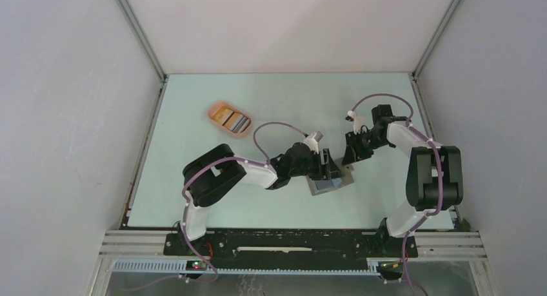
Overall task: Put the credit cards into the card holder
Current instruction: Open the card holder at the center of the board.
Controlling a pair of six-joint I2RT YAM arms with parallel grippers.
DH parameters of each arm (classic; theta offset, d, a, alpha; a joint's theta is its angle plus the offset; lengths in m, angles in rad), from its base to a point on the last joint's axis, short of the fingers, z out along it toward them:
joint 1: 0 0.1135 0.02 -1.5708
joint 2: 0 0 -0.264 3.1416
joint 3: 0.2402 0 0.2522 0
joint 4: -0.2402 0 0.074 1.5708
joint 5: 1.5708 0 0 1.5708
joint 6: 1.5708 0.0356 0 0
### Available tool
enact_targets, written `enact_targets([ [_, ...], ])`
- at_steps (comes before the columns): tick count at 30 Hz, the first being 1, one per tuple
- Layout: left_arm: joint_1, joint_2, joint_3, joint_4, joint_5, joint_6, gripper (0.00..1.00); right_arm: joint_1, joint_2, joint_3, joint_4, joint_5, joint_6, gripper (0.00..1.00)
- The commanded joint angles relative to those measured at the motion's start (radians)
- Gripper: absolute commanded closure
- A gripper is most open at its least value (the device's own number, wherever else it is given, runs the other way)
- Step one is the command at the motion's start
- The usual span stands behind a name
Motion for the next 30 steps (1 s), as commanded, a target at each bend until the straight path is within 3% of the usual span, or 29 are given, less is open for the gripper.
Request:
enact_targets([
  [1,0.011,0.033,0.088,-0.016,0.027,0.038,0.33,-0.007,0.04,0.044,0.014,-0.011,0.005,0.6],
  [5,0.015,0.043,0.104,-0.034,0.021,0.05,0.34,-0.007,0.074,0.049,0.011,-0.004,0.001,0.64],
  [16,0.023,0.017,0.107,-0.113,-0.025,0.108,0.35,-0.007,0.127,0.049,-0.072,-0.028,-0.049,0.92],
  [24,0.024,0.019,0.1,-0.157,-0.044,0.124,0.37,0.014,0.145,0.049,-0.167,-0.066,-0.101,0.94],
  [30,0.024,0.021,0.107,-0.171,-0.041,0.135,0.39,-0.029,-0.031,0.049,-0.113,-0.041,-0.084,0.81],
])
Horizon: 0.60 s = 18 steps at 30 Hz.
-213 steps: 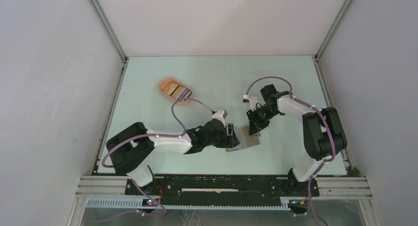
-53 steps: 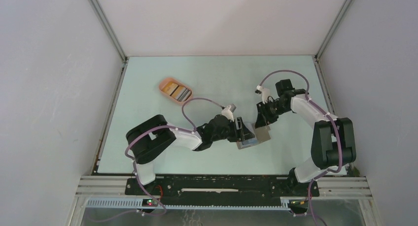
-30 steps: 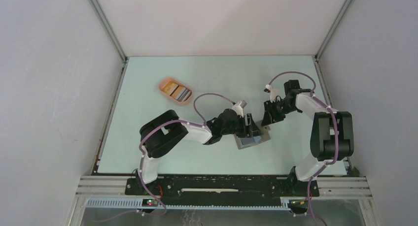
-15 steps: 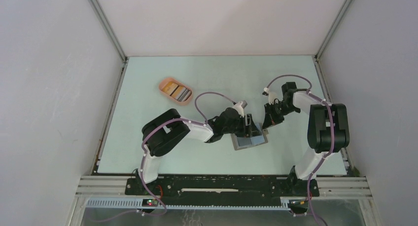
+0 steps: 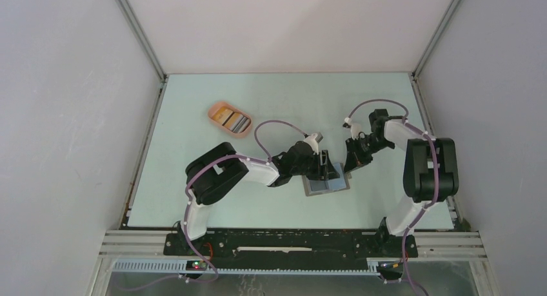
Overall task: Put the credit cards into the card holder
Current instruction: Open the card holder at the center of the board.
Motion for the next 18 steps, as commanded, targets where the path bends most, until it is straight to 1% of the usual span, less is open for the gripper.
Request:
enact_targets([
  [1,0.006,-0.018,0.058,-0.051,-0.019,0.045,0.39,-0.04,-0.198,0.026,0.016,-0.022,-0.015,0.78],
  [4,0.006,-0.018,0.065,-0.064,-0.017,0.052,0.39,-0.041,-0.319,0.016,0.024,-0.082,-0.031,0.72],
  [7,0.006,-0.023,0.066,-0.066,-0.017,0.054,0.39,-0.034,-0.343,0.001,0.027,-0.18,0.006,0.71],
  [10,0.006,-0.041,0.058,-0.055,-0.025,0.053,0.39,-0.022,-0.265,-0.001,0.024,-0.215,0.039,0.75],
  [12,0.005,-0.059,0.051,-0.047,-0.03,0.052,0.39,-0.02,-0.198,0.0,0.036,-0.197,0.053,0.82],
  [14,0.005,-0.079,0.04,-0.038,-0.033,0.054,0.39,-0.019,-0.137,0.004,0.051,-0.17,0.067,0.87],
  [18,0.004,-0.111,0.018,-0.03,-0.033,0.058,0.39,-0.018,-0.06,0.011,0.076,-0.119,0.088,0.91],
])
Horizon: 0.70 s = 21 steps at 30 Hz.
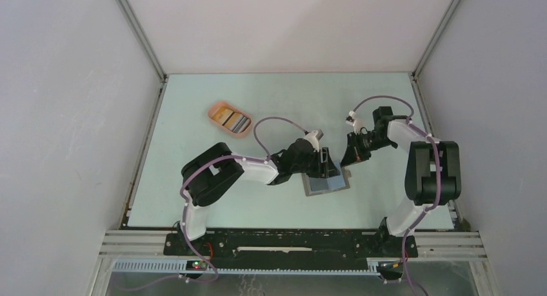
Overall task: Put the credit cards into the card holder
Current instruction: Open the card holder at the center of the board, then turn over the card slot in the card holder.
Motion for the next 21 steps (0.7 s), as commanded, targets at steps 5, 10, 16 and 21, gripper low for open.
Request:
enact_targets([
  [5,0.002,-0.125,-0.026,0.031,-0.029,0.042,0.4,0.067,0.101,0.018,0.029,0.14,0.038,0.92],
  [10,0.002,-0.222,-0.106,0.014,-0.085,0.058,0.4,0.062,0.119,0.017,0.034,0.204,0.03,0.93],
  [16,0.0,-0.305,-0.221,-0.012,-0.12,0.042,0.39,0.069,0.115,0.018,0.033,0.209,0.021,0.93],
  [21,-0.01,-0.318,-0.261,-0.011,-0.127,0.016,0.37,0.082,0.111,0.017,0.035,0.207,0.02,0.93],
])
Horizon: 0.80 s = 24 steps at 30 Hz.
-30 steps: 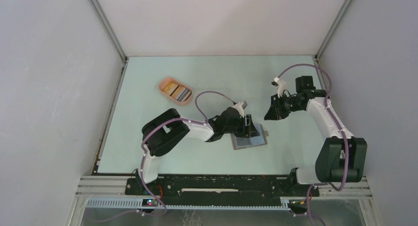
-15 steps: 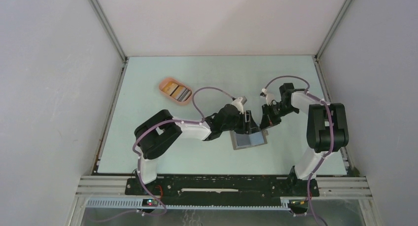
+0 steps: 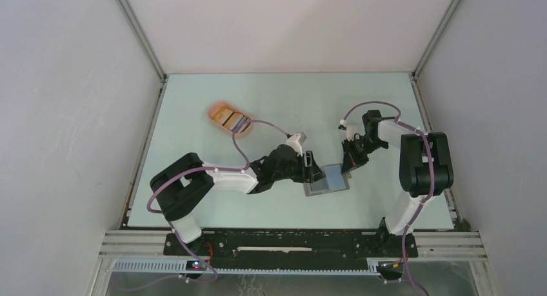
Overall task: Put the credit cards into the card holder
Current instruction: Turn over the card slot in the card holder.
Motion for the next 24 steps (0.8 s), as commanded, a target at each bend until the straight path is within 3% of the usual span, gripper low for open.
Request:
enact_targets([
  [1,-0.01,-0.036,-0.033,0.001,-0.03,-0.01,0.37,0.013,-0.01,0.018,0.009,0.008,-0.007,0.93],
  [24,-0.043,0.027,0.02,-0.101,-0.069,-0.06,0.32,0.014,-0.009,0.018,0.006,-0.003,-0.011,0.92],
])
